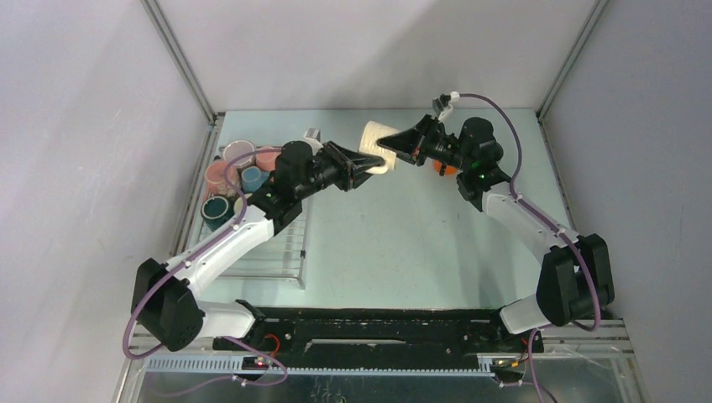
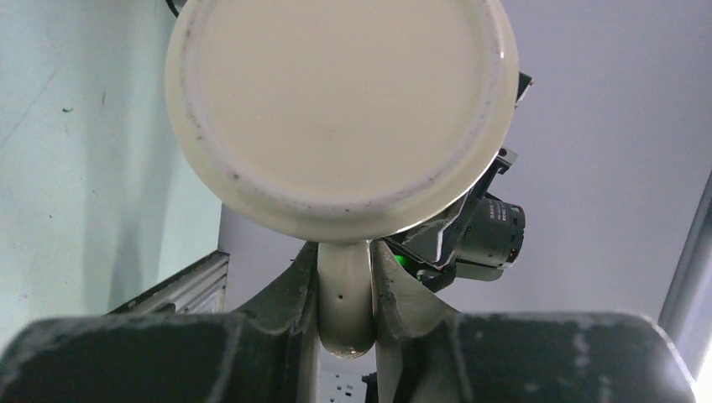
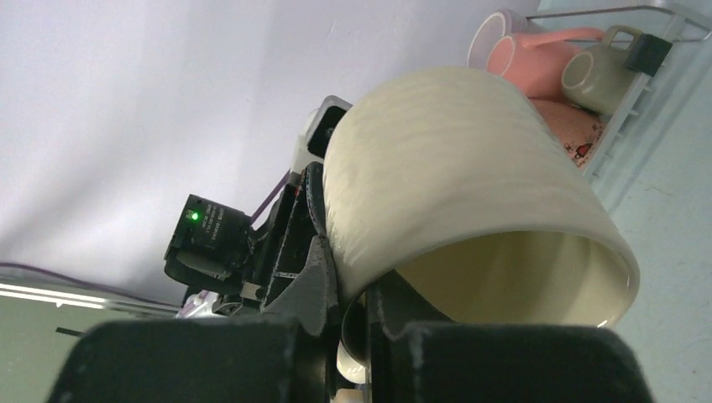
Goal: Unload the cups from the dish rack
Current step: Place the cup at the center of the board.
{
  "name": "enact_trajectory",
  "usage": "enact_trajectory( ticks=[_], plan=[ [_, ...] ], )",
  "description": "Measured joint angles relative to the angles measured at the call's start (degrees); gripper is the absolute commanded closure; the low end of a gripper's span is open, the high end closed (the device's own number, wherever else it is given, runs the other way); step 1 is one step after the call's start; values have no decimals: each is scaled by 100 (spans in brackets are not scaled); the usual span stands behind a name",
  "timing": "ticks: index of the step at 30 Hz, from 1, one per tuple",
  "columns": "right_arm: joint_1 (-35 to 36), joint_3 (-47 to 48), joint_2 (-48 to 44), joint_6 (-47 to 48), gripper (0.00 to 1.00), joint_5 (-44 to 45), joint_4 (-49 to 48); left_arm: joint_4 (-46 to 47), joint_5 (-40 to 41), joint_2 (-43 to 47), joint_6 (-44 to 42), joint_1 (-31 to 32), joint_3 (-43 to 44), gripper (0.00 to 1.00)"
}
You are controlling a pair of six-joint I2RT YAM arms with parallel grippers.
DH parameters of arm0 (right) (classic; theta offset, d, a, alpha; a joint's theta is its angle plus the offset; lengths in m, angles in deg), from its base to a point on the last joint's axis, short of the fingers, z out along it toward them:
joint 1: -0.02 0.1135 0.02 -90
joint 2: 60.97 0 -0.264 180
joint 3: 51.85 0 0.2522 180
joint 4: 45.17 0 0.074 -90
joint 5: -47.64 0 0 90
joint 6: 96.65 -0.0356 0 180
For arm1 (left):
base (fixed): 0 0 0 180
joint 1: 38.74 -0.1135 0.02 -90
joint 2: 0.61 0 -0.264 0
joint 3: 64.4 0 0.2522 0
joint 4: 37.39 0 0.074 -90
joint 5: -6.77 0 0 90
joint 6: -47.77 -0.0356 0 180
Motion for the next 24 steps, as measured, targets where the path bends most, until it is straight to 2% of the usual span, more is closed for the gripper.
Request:
enact_trajectory(
  ticks=[2,6,11,20,24],
  plan=[
    [9,28,0,85,100,9,-4,129,-81,4,144,-26,-59,78],
    [85,157,-4,334,100,116,323,291,-175,59,66,-76,-243,35],
    [341,420,-9,944,100,654,1731,396,-564,68,-568,33,-455,1],
    [254,1270,0,2273,100,1731,4216,-581,-699,422,-2031,24,-496,0],
    [85,2253,389,3075,100,2262,5381,-1274,-605,702,-2806,24,-492,0]
  ],
)
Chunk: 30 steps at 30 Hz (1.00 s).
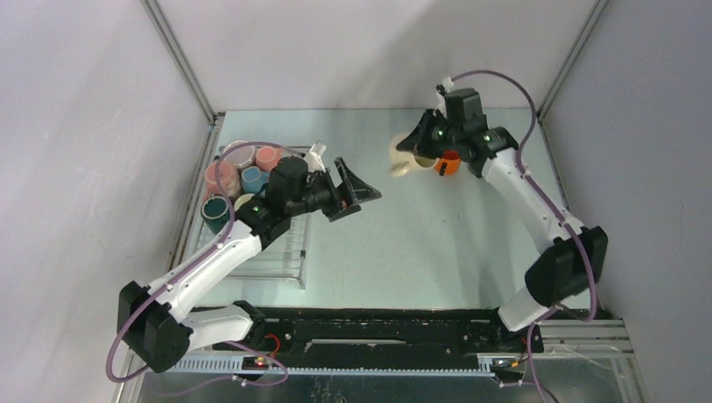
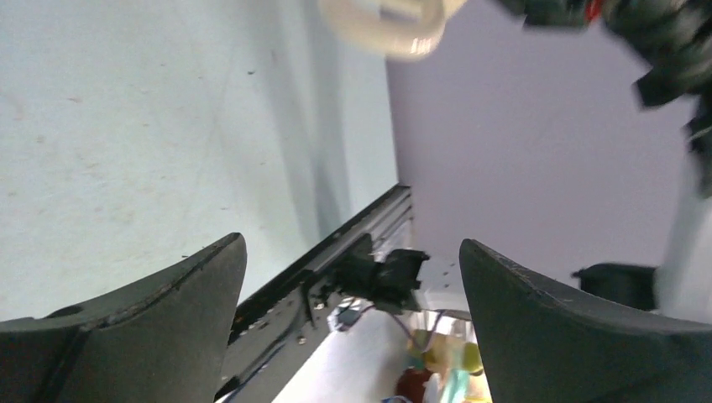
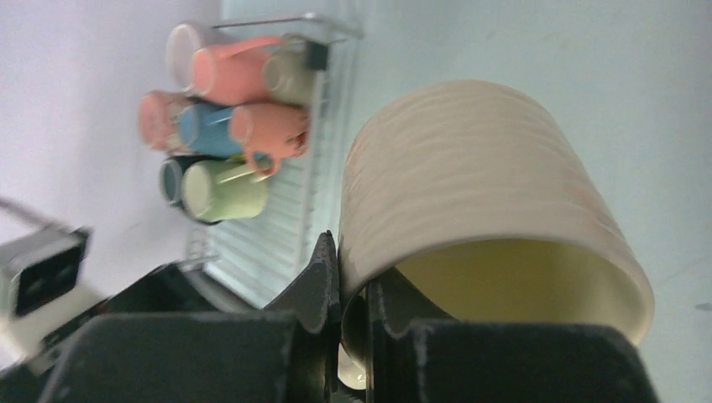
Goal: Unload the cups from the dish rack
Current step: Place the cup at the center of the board.
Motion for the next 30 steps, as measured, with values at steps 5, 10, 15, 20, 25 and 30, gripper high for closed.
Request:
enact_trajectory(
  ticks=[5,10,15,20,25,30],
  plan=[
    [-61,1670,1178,1163,100,592,909,-852,240,352,-826,2,118,0],
    [-79,3189,2559,2116,100,984,1572,-1475,468,669,-1471,11,503,0],
    [-160,3891,3617,2863,100,1108,1860,-1731,619,1139,-1823,66,540,0],
    [-203,4531,4474,3368,100,1145,2177,-1985,800,1311,-1991,96,540,0],
    [-223,4900,4942,3716,100,1187,2291,-2199,892,1316,-2109,98,540,0],
    [-232,5010,5145,3908,100,1213,2297,-2323,986,1272,-2203,105,540,0]
  ],
)
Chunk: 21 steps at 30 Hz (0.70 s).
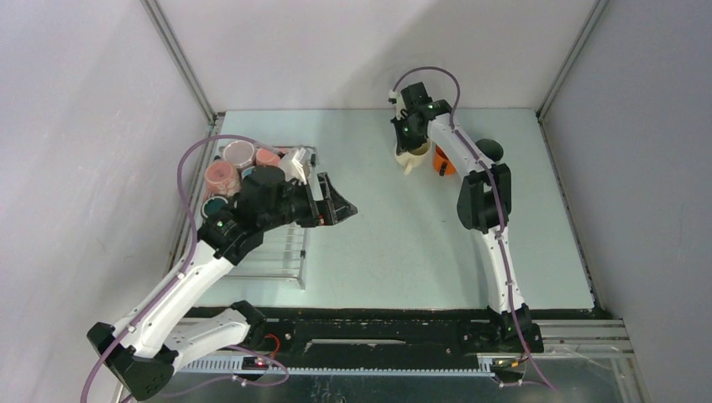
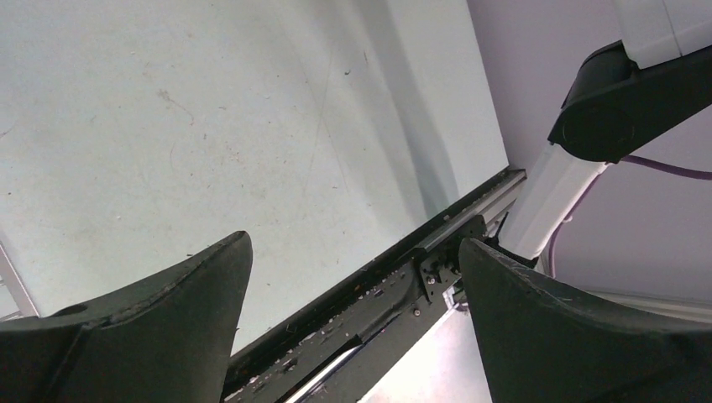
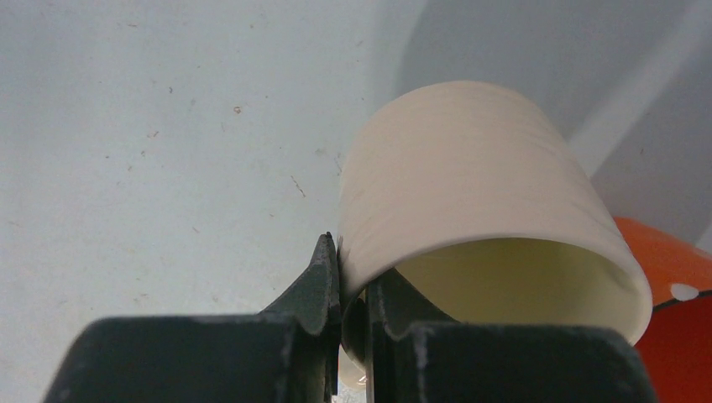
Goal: Unload the cups from the dish rack
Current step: Place the cup at the center of the board.
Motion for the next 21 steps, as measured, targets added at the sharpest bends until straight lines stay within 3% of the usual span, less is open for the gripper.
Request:
enact_trajectory(
  ticks=[14,21],
  plan=[
    [98,184,376,444,99,411,258,-175,33,-238,-107,0,0,0],
    [201,391,531,577,74,748,326,-173,31,-332,-109,0,0,0]
  ],
)
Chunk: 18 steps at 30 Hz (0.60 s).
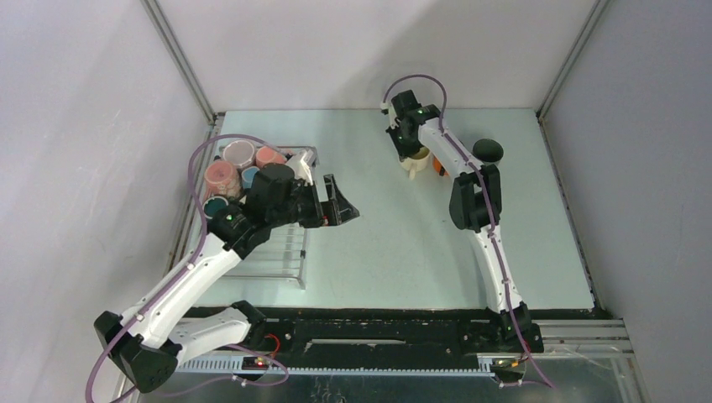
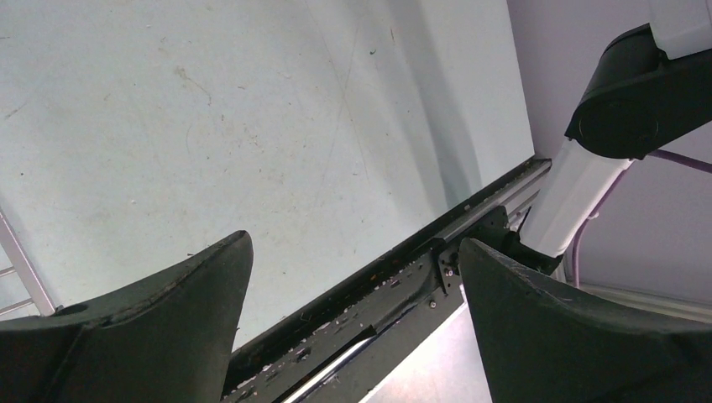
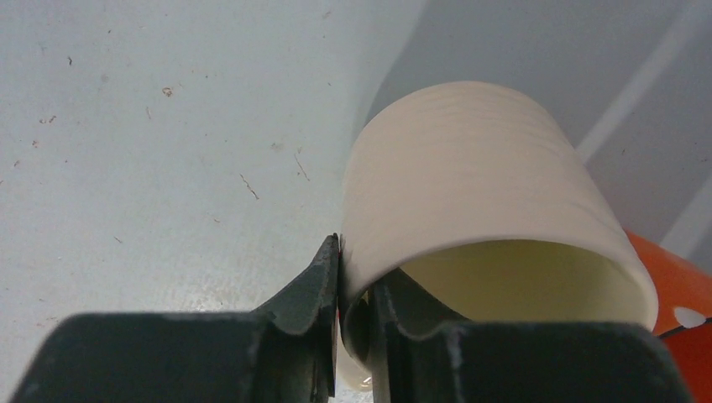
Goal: Unload the cups from the dish rack
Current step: Place the cup at the center of the board.
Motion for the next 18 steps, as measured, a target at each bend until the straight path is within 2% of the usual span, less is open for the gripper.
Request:
enact_trajectory(
  ticks=[3,11,18],
  plan=[
    [13,2,2,22,62,46,-4,-2,0,-39,-4,0,0,0],
    [52,94,2,92,48,111,-87,0,15,-57,-35,0,0,0],
    [111,105,-2,52,23,177,-103,-24,168,-57,-131,0,24,0]
  ],
)
